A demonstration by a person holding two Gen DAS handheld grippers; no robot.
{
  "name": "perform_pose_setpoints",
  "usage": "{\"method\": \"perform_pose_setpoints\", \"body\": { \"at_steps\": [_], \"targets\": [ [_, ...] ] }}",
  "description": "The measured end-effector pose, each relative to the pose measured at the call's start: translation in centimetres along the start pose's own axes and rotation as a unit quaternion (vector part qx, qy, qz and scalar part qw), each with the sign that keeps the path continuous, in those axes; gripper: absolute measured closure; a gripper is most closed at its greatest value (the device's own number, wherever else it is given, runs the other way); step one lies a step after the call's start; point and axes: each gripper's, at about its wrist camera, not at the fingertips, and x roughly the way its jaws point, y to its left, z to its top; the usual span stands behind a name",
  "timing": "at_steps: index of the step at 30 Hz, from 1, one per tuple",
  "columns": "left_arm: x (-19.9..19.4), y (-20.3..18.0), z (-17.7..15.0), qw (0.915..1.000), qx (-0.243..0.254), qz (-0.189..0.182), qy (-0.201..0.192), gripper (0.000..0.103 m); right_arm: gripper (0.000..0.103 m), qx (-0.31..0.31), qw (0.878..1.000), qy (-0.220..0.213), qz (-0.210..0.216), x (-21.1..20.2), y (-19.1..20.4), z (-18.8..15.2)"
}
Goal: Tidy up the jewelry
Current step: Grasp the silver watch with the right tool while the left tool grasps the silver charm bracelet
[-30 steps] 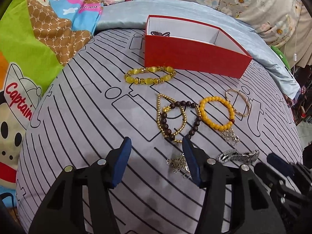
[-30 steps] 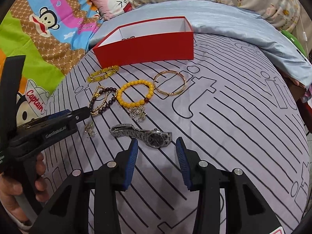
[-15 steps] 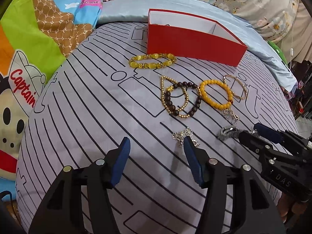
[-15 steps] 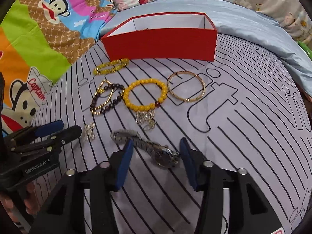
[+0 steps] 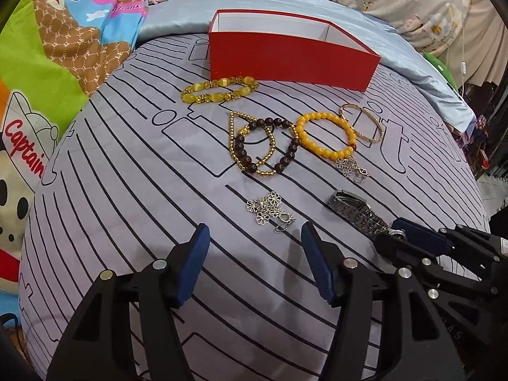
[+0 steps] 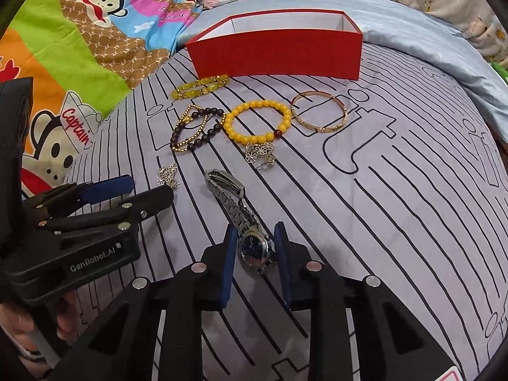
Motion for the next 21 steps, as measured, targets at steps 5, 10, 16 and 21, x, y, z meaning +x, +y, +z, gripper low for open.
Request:
{"method": "perform_pose_setpoints", "body": {
  "at_steps": [5,10,16,21],
  "targets": [
    [0.1,0.0,0.0,1.0,0.001,0.001,-0.002,0.046,0.09,0.001,1.0,0.001,0.002,-0.1,-0.2,-0.2],
    [0.2,-0.3,0.1,1.0,0.003,0.004,-0.007,0.046,0.094,0.045,0.999,-0.001,0.01,-1.1,-1.3,-0.9],
    [0.6,-0.2,0.7,0.9998,-0.012,0.003,-0.018,0.051,0.094,0.075,0.997,-0.003,0.011,-2.3,-2.1,-1.4],
    [0.7,-0.4,0.9,0.9996,-0.006,0.015,-0.022,0.077,0.094,0.083,0.996,-0.007,0.011,-2.8,-2.5,-1.6]
  ]
}}
